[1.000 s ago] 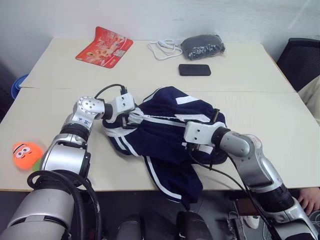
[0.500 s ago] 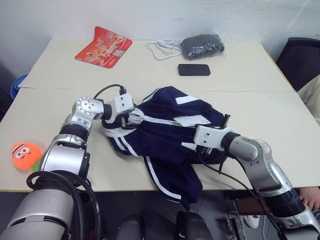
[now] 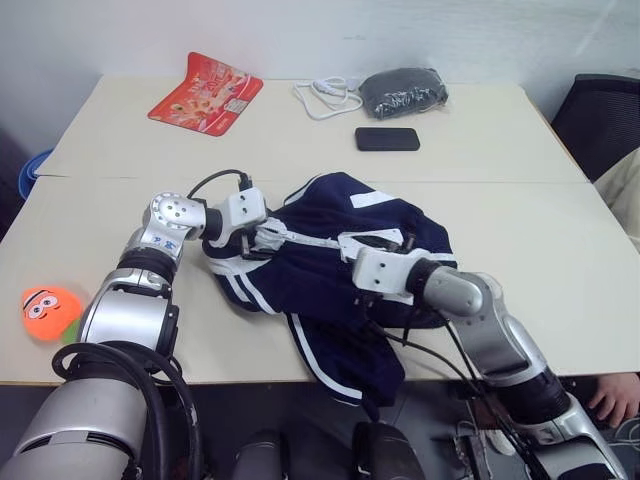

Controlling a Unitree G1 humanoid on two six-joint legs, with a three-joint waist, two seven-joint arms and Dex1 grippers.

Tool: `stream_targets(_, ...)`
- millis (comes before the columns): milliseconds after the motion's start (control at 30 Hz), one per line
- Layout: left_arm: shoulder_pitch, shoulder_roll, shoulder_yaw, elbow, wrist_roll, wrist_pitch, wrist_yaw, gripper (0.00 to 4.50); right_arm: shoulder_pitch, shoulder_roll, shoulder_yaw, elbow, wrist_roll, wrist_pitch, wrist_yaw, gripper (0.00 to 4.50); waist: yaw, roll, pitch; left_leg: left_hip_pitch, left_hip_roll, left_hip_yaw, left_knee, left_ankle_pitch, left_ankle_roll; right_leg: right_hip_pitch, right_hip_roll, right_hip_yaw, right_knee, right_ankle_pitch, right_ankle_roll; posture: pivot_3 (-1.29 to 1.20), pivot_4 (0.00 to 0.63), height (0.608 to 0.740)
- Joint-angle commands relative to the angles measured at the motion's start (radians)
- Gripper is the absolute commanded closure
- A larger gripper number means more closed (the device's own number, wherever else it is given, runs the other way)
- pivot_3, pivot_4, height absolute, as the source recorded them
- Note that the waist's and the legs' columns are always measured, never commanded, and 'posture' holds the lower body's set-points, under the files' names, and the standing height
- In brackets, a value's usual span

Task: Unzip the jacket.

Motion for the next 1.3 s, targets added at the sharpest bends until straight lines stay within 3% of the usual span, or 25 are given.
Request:
stream_targets(33, 0.007, 0.000, -0.007, -0.008, 0.006, -0.007, -0.012, 0.00, -0.060, 0.031, 0.042, 0.050, -0.024, 0.022, 0.003, 2.59, 0.000, 0.000, 0.000, 0.000, 0.000, 0.000, 0.000, 0.000, 0.000, 0.000, 0.000, 0.000, 0.000, 0.000, 0.000, 0.00, 0.150, 0.740)
stream_targets(300, 0.006, -0.007, -0.011, -0.010, 0.011, -0.015, -0.010, 0.00, -0.199, 0.111, 0.112, 0.268, -0.107, 0.092, -0.041, 2.59, 0.000, 0.000, 0.000, 0.000, 0.000, 0.000, 0.000, 0.000, 0.000, 0.000, 0.000, 0.000, 0.000, 0.000, 0.000, 0.00, 0.150, 0.740)
stream_targets(600, 0.011, -0.007, -0.012, -0.009, 0.014, -0.023, -0.003, 0.00, -0.214, 0.082, 0.110, 0.336, -0.139, 0.088, -0.048, 2.59, -0.001, 0.000, 0.000, 0.000, 0.000, 0.000, 0.000, 0.000, 0.000, 0.000, 0.000, 0.000, 0.000, 0.000, 0.000, 0.00, 0.150, 0.740)
stream_targets(700, 0.013, -0.007, -0.013, -0.008, 0.016, -0.025, 0.000, 0.00, -0.204, 0.075, 0.111, 0.342, -0.137, 0.092, -0.045, 3.16, 0.000, 0.000, 0.000, 0.000, 0.000, 0.000, 0.000, 0.000, 0.000, 0.000, 0.000, 0.000, 0.000, 0.000, 0.000, 0.00, 0.150, 0.740)
stream_targets(833, 0.011, -0.010, -0.012, -0.007, 0.015, -0.025, 0.003, 0.00, -0.196, 0.074, 0.116, 0.353, -0.137, 0.089, -0.042, 4.48, 0.000, 0.000, 0.000, 0.000, 0.000, 0.000, 0.000, 0.000, 0.000, 0.000, 0.000, 0.000, 0.000, 0.000, 0.000, 0.00, 0.150, 0.740)
stream_targets(1100, 0.014, -0.010, -0.014, -0.006, 0.017, -0.028, 0.003, 0.00, -0.185, 0.049, 0.092, 0.304, -0.133, 0.107, -0.025, 4.48, 0.001, 0.000, 0.000, -0.001, 0.000, 0.000, 0.000, 0.000, 0.000, 0.000, 0.000, 0.000, 0.000, 0.000, 0.000, 0.00, 0.150, 0.740)
stream_targets(1300, 0.019, -0.005, -0.014, -0.005, 0.020, -0.034, 0.002, 0.00, -0.153, -0.045, 0.006, 0.172, -0.101, 0.165, 0.027, 4.48, 0.002, 0.000, 0.000, -0.001, -0.001, -0.001, 0.000, 0.000, 0.000, 0.000, 0.000, -0.001, 0.000, 0.000, 0.000, 0.00, 0.150, 0.740)
